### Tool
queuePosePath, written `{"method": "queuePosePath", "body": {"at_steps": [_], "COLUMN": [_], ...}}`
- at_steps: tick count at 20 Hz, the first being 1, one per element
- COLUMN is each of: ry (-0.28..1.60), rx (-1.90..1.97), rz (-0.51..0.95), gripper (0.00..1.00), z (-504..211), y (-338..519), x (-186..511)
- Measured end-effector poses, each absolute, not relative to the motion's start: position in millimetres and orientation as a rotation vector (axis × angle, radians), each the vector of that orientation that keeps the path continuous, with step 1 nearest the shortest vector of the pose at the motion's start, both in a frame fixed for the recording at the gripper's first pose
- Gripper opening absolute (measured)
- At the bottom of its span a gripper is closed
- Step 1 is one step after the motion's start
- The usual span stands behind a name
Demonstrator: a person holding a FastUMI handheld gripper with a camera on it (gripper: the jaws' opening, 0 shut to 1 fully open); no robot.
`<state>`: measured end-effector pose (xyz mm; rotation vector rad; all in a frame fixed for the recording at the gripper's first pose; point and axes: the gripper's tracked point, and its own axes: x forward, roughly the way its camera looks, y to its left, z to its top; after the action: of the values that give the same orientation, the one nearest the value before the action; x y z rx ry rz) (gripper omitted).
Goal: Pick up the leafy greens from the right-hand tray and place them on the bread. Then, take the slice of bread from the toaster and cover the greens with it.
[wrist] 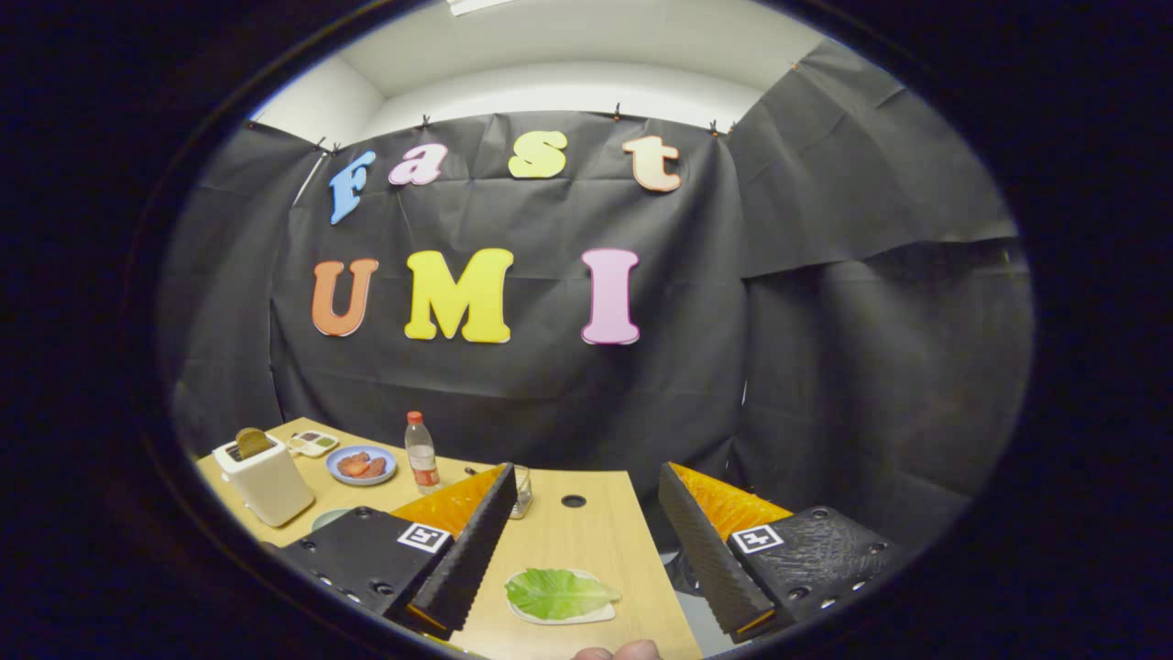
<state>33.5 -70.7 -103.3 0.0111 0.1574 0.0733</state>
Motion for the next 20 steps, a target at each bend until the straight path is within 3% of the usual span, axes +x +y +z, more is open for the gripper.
{"method": "queuePosePath", "body": {"at_steps": [20], "ry": [0.657], "rx": [0.064], "rz": [0.151], "gripper": [0.96], "z": [-393.9], "y": [-83.6], "x": [104.9]}}
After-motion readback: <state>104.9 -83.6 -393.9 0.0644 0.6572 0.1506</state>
